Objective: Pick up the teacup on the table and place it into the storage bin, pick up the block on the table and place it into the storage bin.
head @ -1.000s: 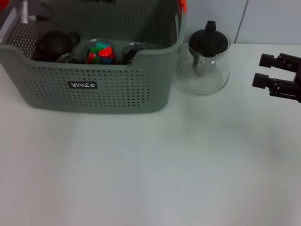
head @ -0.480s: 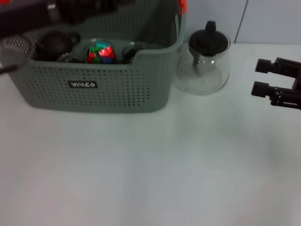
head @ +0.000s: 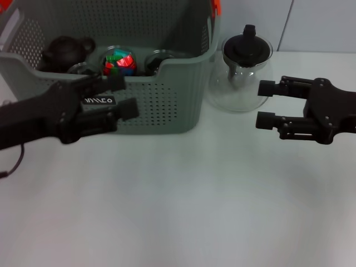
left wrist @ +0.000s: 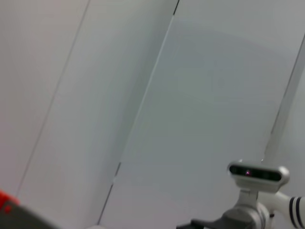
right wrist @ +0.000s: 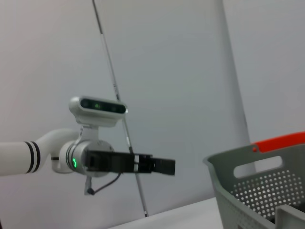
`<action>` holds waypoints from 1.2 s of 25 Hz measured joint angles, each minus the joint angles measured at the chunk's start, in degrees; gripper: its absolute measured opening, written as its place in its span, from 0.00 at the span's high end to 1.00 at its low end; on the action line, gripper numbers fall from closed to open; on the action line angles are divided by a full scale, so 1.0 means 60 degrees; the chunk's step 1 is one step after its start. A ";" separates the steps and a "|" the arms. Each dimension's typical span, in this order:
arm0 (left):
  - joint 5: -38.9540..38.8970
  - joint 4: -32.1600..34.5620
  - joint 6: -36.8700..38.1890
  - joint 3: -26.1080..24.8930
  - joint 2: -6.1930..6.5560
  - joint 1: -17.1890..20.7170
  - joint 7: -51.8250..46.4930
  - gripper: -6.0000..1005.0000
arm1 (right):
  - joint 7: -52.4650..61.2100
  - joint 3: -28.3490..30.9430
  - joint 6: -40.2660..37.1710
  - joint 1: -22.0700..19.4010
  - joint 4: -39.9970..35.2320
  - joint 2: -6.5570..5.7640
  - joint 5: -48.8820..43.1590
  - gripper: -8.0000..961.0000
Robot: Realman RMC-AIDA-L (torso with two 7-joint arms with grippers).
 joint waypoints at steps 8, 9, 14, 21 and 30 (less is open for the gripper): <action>0.0836 -0.0376 -0.0065 -0.0237 -0.0003 0.0267 0.0659 0.17 | -0.0057 -0.0349 0.0001 0.0151 0.0046 0.0045 -0.0002 0.18; 0.0836 -0.0376 -0.0065 -0.0237 -0.0003 0.0267 0.0659 0.17 | -0.0057 -0.0531 0.0059 0.0167 0.0047 0.0038 -0.0003 0.18; 0.2666 -0.1902 -0.1308 -0.0209 0.0110 -0.0405 0.1306 0.17 | 0.0131 -0.1659 0.0660 0.0333 0.0061 0.0017 -0.0003 0.18; 0.3262 -0.2623 -0.1810 -0.0145 0.0127 -0.0658 0.1998 0.17 | 0.0633 -0.2927 0.2066 0.0847 0.0384 0.0164 -0.0500 0.18; 0.4339 -0.3093 -0.2501 -0.0069 0.0132 -0.0864 0.2566 0.17 | 0.0639 -0.2976 0.3429 0.1424 0.0916 0.0588 -0.1691 0.18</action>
